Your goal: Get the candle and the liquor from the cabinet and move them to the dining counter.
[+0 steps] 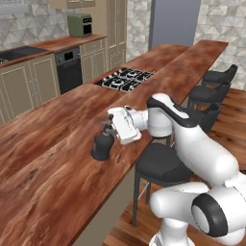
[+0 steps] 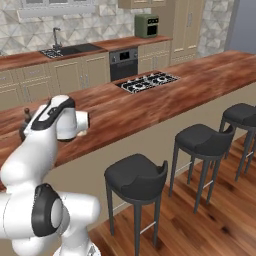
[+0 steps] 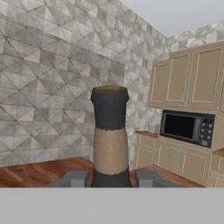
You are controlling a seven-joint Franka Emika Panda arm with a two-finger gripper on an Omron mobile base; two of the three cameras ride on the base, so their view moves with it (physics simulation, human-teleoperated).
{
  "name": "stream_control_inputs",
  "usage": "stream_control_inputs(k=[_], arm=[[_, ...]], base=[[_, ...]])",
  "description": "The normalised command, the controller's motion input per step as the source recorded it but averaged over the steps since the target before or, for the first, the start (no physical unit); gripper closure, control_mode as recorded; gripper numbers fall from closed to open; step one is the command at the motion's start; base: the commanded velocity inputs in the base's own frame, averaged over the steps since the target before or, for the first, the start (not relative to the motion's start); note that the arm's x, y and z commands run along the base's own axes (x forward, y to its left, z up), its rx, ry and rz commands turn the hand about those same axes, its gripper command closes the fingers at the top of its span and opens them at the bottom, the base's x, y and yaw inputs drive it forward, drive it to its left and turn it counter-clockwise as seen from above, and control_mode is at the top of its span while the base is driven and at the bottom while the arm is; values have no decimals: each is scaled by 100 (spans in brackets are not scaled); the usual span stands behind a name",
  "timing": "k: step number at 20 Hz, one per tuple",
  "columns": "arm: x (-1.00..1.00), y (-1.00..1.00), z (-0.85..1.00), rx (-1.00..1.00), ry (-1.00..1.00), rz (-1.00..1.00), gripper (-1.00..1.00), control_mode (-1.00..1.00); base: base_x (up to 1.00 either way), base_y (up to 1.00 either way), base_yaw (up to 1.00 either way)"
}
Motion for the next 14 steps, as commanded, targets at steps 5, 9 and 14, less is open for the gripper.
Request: stream_control_inputs(k=[5,9,14], arm=[[32,12,-13,-5,0,0,100,-100],[22,17,-20,-6,0,0,100,-100],[16,22,-27,-6,0,0,100,-100]], base=[[0,0,0],[0,0,0],[0,0,0]])
